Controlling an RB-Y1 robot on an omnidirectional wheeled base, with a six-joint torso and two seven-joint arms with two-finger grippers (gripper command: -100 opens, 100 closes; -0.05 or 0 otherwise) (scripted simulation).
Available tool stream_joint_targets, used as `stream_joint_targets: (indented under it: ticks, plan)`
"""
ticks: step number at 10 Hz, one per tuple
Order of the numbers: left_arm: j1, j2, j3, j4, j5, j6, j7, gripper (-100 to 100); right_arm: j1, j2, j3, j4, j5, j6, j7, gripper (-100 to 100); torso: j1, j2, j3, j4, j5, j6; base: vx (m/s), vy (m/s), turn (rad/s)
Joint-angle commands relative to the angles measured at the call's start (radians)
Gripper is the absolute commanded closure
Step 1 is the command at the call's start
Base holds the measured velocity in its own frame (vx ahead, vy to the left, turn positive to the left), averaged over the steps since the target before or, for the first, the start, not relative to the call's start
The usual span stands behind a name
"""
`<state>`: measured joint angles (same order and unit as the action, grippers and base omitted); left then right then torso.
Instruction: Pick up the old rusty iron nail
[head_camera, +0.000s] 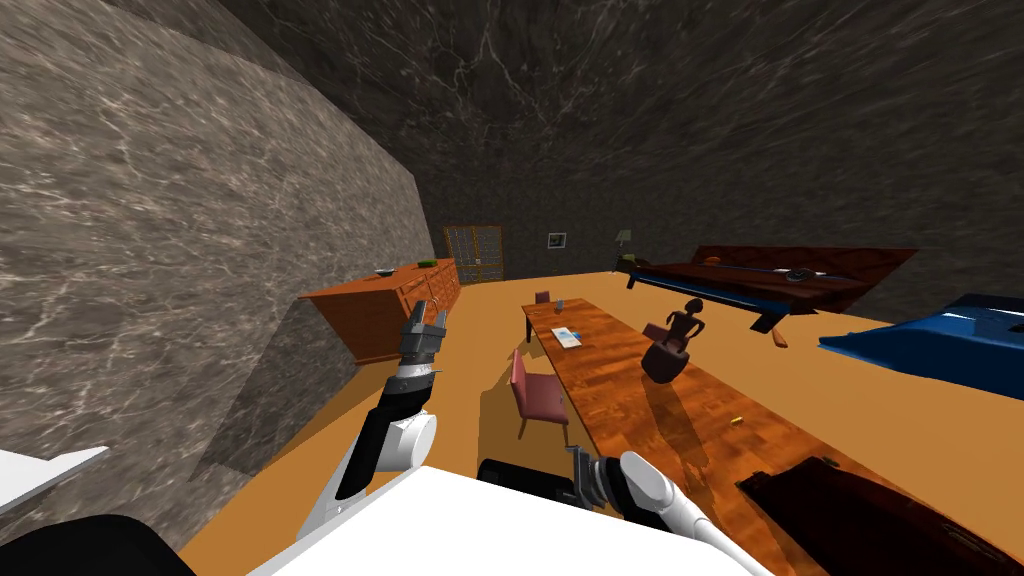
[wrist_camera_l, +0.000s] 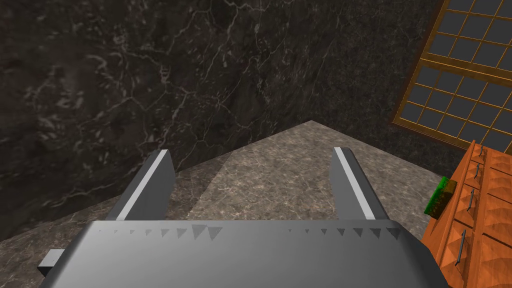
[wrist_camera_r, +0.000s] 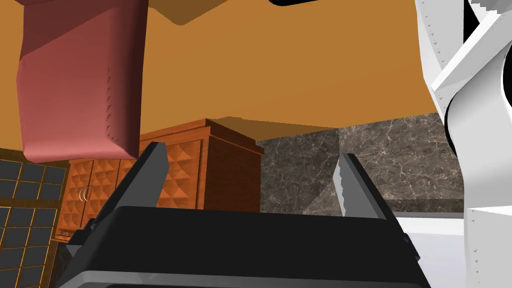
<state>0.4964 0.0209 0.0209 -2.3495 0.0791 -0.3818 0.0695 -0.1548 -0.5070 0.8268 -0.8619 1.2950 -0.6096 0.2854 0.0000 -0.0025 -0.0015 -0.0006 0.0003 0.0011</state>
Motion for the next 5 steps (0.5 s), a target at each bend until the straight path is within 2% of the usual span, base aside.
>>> stream_joint_targets:
  ticks: [1, 2, 3, 4, 5]
  plan:
    - [0.000, 0.000, 0.000, 0.000, 0.000, 0.000, 0.000, 0, -0.016, -0.004, 0.017, 0.036, 0.034, 0.000, -0.001, -100, 0.000, 0.000, 0.000, 0.000, 0.000, 0.000, 0.043, -0.015, 0.057]
    - [0.000, 0.000, 0.000, 0.000, 0.000, 0.000, 0.000, 0, -0.034, -0.017, 0.048, 0.078, 0.065, 0.003, -0.001, -100, 0.000, 0.000, 0.000, 0.000, 0.000, 0.000, 0.046, -0.012, 0.099]
    - [0.000, 0.000, 0.000, 0.000, 0.000, 0.000, 0.000, 0, -0.034, -0.017, 0.048, 0.078, 0.082, 0.003, -0.001, -100, 0.000, 0.000, 0.000, 0.000, 0.000, 0.000, 0.039, -0.011, 0.060]
    - [0.000, 0.000, 0.000, 0.000, 0.000, 0.000, 0.000, 0, -0.050, -0.030, 0.079, 0.110, 0.122, 0.007, -0.001, -100, 0.000, 0.000, 0.000, 0.000, 0.000, 0.000, 0.042, -0.010, 0.112]
    - [0.000, 0.000, 0.000, 0.000, 0.000, 0.000, 0.000, 0, -0.050, -0.030, 0.079, 0.118, 0.128, 0.007, -0.001, -100, 0.000, 0.000, 0.000, 0.000, 0.000, 0.000, 0.031, -0.016, 0.058]
